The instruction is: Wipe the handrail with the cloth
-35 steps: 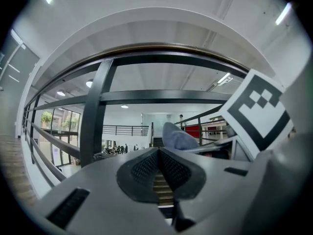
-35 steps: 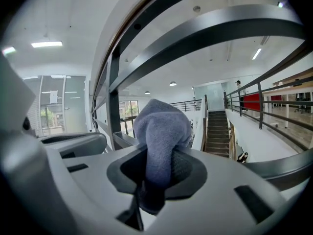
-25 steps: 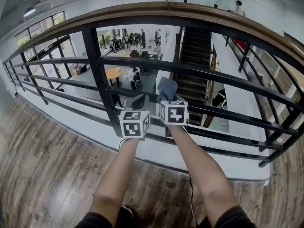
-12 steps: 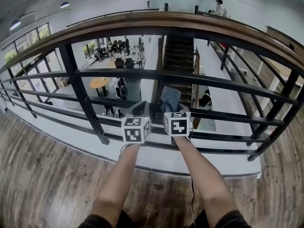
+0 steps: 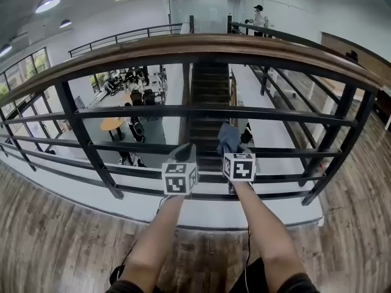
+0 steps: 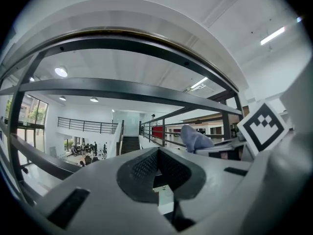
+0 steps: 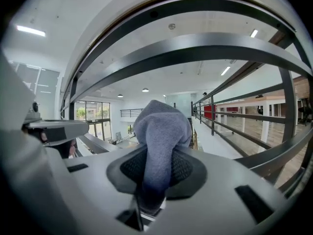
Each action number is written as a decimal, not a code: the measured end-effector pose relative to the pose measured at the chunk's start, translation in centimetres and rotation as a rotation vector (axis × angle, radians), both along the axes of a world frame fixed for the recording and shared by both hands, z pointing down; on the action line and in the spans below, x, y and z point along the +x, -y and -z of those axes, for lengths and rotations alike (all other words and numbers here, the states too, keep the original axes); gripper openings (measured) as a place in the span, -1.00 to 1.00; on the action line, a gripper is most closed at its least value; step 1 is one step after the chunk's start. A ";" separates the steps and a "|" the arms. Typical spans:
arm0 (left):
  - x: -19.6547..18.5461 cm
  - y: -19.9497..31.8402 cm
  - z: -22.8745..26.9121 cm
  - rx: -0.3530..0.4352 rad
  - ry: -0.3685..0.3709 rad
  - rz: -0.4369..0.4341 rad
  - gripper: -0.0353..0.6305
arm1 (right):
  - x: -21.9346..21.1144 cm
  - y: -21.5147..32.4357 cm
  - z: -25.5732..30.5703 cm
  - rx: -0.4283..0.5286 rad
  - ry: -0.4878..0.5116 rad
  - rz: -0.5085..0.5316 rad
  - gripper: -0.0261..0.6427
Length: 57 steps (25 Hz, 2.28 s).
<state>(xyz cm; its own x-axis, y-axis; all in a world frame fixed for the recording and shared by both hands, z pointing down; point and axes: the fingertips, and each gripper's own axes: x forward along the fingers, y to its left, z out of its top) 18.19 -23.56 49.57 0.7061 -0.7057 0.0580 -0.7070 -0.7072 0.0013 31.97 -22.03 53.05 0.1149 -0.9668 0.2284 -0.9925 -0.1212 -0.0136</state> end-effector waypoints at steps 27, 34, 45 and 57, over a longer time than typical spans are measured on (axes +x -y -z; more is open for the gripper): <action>32.7 -14.3 -2.4 -0.097 0.064 -0.274 -0.89 | 35.6 -15.8 -1.7 -0.067 -0.046 -0.242 -0.66; 37.0 -17.7 -2.7 -0.106 0.053 -0.332 -0.89 | 43.8 -20.0 -1.8 -0.082 -0.049 -0.361 -0.66; 38.8 -19.9 -2.3 -0.075 0.076 -0.389 -0.89 | 52.6 -24.7 -1.8 -0.085 -0.029 -0.486 -0.66; 32.0 -17.8 -4.5 -0.074 0.022 -0.385 -0.89 | 46.6 -23.5 -0.7 0.116 0.043 -0.414 -0.66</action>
